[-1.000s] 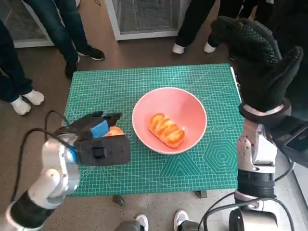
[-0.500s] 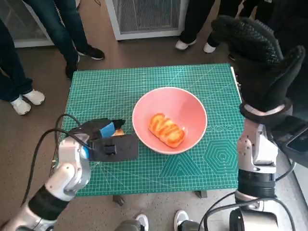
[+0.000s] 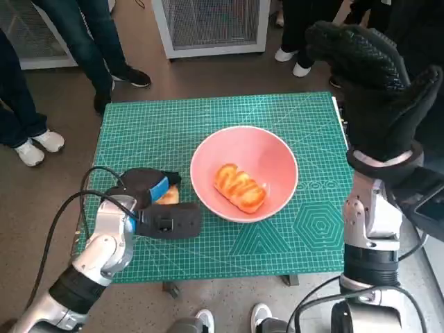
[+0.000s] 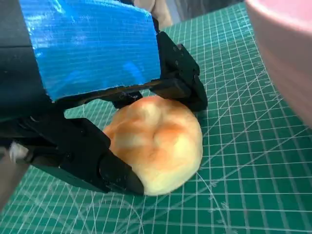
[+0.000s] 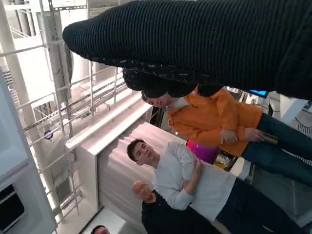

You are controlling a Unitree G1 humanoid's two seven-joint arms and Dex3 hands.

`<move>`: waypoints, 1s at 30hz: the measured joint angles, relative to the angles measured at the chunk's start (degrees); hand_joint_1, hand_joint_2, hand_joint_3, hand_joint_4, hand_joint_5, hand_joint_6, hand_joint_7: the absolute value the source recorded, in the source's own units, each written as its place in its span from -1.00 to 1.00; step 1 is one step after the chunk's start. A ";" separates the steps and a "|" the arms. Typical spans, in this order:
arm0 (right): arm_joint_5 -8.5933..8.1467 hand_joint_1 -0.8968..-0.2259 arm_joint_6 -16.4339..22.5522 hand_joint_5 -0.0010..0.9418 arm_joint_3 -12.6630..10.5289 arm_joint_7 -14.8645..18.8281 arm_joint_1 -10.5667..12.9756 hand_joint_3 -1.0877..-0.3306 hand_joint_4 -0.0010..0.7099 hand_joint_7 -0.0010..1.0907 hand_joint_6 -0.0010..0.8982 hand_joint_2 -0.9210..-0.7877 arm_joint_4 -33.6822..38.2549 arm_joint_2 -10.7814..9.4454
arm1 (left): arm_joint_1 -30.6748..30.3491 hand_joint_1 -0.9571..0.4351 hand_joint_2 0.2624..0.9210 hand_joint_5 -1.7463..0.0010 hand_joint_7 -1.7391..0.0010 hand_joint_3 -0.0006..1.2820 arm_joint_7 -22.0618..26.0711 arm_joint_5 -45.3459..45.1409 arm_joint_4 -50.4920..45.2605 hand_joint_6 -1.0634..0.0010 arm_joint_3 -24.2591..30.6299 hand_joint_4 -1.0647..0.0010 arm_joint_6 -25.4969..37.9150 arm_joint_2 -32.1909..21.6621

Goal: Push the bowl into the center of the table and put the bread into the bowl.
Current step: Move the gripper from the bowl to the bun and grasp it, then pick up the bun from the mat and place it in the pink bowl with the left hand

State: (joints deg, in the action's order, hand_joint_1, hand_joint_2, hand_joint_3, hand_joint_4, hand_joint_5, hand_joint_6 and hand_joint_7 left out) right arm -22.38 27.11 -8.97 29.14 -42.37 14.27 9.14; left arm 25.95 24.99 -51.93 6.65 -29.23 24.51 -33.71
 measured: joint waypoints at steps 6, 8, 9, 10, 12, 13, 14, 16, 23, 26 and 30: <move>0.00 -0.30 0.00 -0.99 0.01 0.18 0.00 -0.14 -0.05 -0.24 -0.49 -1.00 0.00 0.00 | -0.01 0.38 0.99 -0.72 -0.35 -0.64 -0.76 -0.62 0.57 -0.02 0.22 0.16 -1.03 -0.05; 0.00 -0.30 0.00 -0.99 0.00 0.24 0.00 -0.14 -0.05 -0.24 -0.49 -1.00 0.01 0.00 | -0.08 0.38 0.99 -0.60 -0.48 -0.65 -0.70 -1.02 0.51 0.04 0.38 0.11 -1.11 -0.12; 0.00 -0.30 0.00 -0.99 0.01 0.28 0.00 -0.14 -0.05 -0.24 -0.49 -1.00 0.01 -0.01 | -0.14 0.38 0.99 -0.57 -0.50 -0.66 -0.58 -1.22 0.39 0.05 0.48 0.11 -1.11 -0.21; 0.00 -0.30 0.01 -0.99 0.01 0.33 0.00 -0.14 -0.05 -0.24 -0.49 -1.00 0.02 -0.01 | -0.21 0.38 1.00 -0.54 -0.54 -0.66 -0.27 -1.48 0.21 0.07 0.58 0.09 -1.11 -0.35; 0.00 -0.30 0.01 -0.99 0.00 0.37 0.00 -0.14 -0.05 -0.24 -0.49 -1.00 0.02 -0.01 | -0.35 0.38 1.00 -0.52 -0.56 -0.66 0.43 -1.89 -0.30 0.10 0.79 0.05 -1.09 -0.73; 0.00 -0.30 0.01 -0.99 0.00 0.39 0.00 -0.14 -0.05 -0.24 -0.49 -1.00 0.02 -0.02 | -0.40 0.38 1.00 -0.51 -0.56 -0.66 0.81 -2.05 -0.51 0.11 0.89 0.04 -1.04 -0.92; 0.00 -0.30 0.01 -0.99 0.00 0.40 0.00 -0.14 -0.05 -0.24 -0.49 -1.00 0.02 -0.02 | -0.44 0.38 1.00 -0.53 -0.56 -0.66 1.20 -2.14 -0.78 0.15 1.05 0.02 -0.93 -1.06; 0.00 -0.30 0.01 -0.99 0.01 0.42 0.00 -0.14 -0.05 -0.24 -0.49 -1.00 0.02 -0.04 | -0.62 0.38 1.00 -0.53 -0.55 -0.65 2.08 -2.22 -1.63 0.18 1.49 0.00 -0.58 -1.35; -0.01 -0.30 0.01 -0.99 0.03 0.48 -0.01 -0.14 -0.05 -0.25 -0.49 -1.00 0.04 -0.13 | -1.25 0.38 1.00 -0.52 -0.39 -0.75 5.15 -2.03 -7.28 0.02 5.20 -0.12 0.14 -2.64; -0.02 -0.30 0.01 -0.99 0.02 0.51 -0.01 -0.14 -0.05 -0.25 -0.49 -1.00 0.06 -0.15 | -1.40 0.38 0.97 -0.49 -0.31 -0.80 6.35 -1.62 -10.54 -0.10 7.52 -0.20 0.19 -3.33; -0.04 -0.31 0.01 -0.99 0.00 0.60 -0.02 -0.14 -0.05 -0.25 -0.49 -1.00 0.08 -0.17 | -1.41 0.38 0.91 -0.46 -0.24 -0.81 7.81 -0.83 -15.75 -0.22 11.42 -0.26 0.19 -4.40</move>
State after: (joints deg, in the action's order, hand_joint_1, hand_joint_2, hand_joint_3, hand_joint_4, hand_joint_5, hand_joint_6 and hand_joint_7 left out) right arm -22.42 27.12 -8.97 29.75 -42.38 14.35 8.97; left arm 24.54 32.81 -52.76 -9.09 -17.80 24.71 -38.11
